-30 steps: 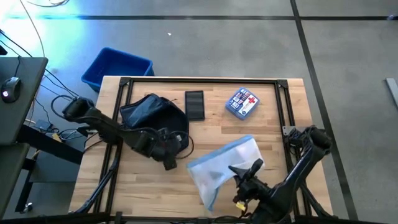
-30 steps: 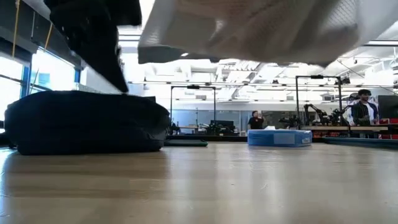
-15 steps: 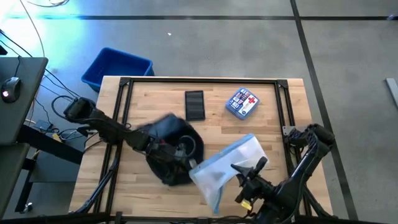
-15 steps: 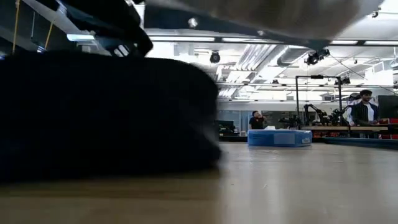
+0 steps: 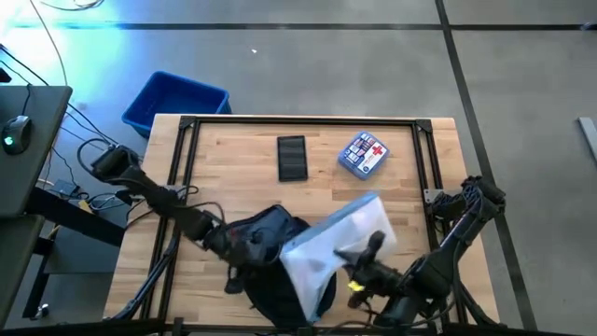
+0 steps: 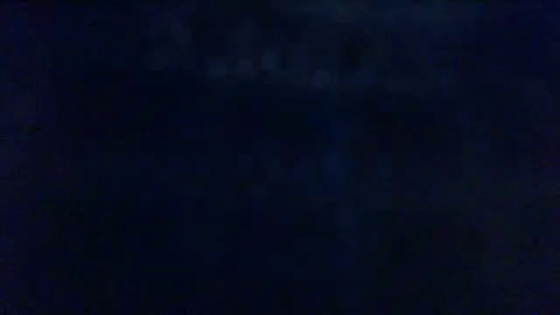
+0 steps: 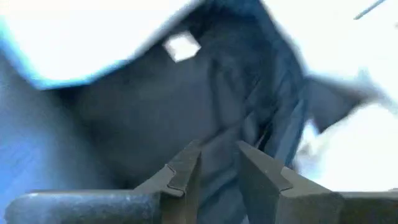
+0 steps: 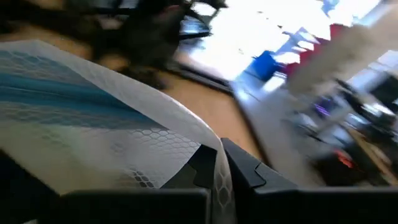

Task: Unpack backpack
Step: Put the transparent zip bag into the black backpack

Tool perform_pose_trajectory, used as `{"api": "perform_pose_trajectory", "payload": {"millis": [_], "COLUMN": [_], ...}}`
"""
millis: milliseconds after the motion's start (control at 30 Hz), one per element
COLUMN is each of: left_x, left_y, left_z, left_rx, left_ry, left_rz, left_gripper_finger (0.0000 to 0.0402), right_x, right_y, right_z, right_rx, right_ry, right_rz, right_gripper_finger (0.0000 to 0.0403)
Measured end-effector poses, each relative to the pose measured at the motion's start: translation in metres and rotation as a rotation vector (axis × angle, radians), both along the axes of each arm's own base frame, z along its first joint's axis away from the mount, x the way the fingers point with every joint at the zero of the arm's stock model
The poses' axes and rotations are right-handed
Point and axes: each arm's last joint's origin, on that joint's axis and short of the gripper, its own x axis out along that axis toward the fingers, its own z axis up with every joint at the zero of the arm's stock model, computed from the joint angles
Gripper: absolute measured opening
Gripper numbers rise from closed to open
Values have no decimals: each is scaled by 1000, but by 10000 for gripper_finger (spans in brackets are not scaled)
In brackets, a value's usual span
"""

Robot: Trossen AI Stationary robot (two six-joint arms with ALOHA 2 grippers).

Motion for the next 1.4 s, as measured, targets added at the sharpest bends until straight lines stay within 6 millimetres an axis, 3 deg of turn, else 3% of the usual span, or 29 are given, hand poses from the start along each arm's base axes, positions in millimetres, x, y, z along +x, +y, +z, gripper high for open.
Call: {"api": "perform_pose_trajectory", "payload": {"millis": [167, 267, 400, 533, 633, 800, 1000, 1200, 1400], "left_x": [-16, -24, -36, -46, -50, -48, -24, -3, -7], "left_y": [-7, -13, -26, -36, -40, -43, -41, -32, -36], "left_z": [11, 18, 25, 27, 26, 26, 20, -3, -12], "left_rx": [216, 264, 275, 278, 272, 293, 438, 481, 525], "left_ry": [23, 4, -56, -90, -102, -123, -209, -99, -34], "left_rz": [142, 177, 167, 177, 183, 145, 33, -37, -91], "left_gripper_finger": [78, 78, 78, 78, 78, 78, 89, 117, 131], "right_x": [28, 47, 63, 73, 76, 77, 81, 80, 66], "right_y": [2, 1, -7, -25, -41, -60, -69, -61, -40], "right_z": [16, 13, -7, -43, -67, -91, -103, -111, -108], "right_rx": [96, 197, 270, 376, 441, 528, 509, 533, 561], "right_ry": [-38, -99, -181, -261, -279, -235, -232, -223, -203], "right_rz": [192, 370, 544, 641, 694, 728, 694, 730, 859], "right_gripper_finger": [0, 0, 0, 0, 0, 0, 0, 0, 0]}}
